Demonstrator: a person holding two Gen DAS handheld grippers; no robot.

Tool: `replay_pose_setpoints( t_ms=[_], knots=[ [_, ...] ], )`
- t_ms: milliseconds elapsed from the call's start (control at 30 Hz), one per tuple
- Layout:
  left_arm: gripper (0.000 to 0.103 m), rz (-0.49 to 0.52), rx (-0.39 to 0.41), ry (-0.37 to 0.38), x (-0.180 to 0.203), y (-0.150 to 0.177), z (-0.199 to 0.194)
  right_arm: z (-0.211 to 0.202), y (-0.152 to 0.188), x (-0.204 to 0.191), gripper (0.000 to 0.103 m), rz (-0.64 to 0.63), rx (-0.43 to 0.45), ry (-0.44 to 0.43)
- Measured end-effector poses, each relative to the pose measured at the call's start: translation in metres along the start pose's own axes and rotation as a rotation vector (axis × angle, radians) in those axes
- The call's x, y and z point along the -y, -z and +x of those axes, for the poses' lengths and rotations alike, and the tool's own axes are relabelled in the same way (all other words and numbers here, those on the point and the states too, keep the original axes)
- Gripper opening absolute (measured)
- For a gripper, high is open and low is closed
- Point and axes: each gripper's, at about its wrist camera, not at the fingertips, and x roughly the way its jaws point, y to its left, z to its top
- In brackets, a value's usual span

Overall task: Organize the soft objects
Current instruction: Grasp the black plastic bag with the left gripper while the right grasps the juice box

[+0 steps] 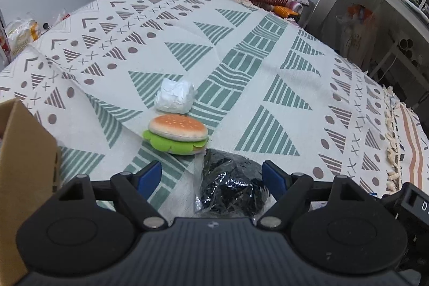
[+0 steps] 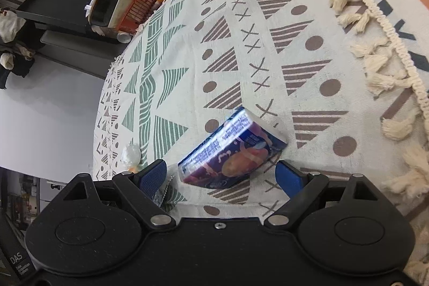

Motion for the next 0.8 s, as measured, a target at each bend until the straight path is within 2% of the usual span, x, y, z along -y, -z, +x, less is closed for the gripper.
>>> replay_pose_setpoints(
  t_ms=[233,300,367,533,700,800],
  knots=[
    [0.077,-0.027,-0.046,0.061,-0.002,0.006,0.016,0.008,-0.002,-0.001,0.089,-0.021,0.005,0.006],
    [0.069,-0.049,-0.047,0.07,-0.004,0.009,0.016,0.009,-0.002,-0.001,0.088,-0.025,0.007,0.006],
    [0.054,-0.046,-0.05,0.085,-0.004,0.009,0.016,0.008,-0.002,0.0,0.084,-0.026,0.012,0.01],
    [0.046,-0.033,-0.025,0.074,0.0,0.013,0.004,0.004,0.001,-0.002,0.061,-0.076,0.027,0.054],
    [0.044,-0.031,-0.013,0.063,-0.002,0.019,-0.011,-0.001,0.003,0.0,0.041,-0.076,0.014,0.062],
    [0.044,-0.033,-0.006,0.061,-0.003,0.021,-0.021,-0.007,0.008,0.001,0.036,-0.086,0.015,0.069]
  ],
)
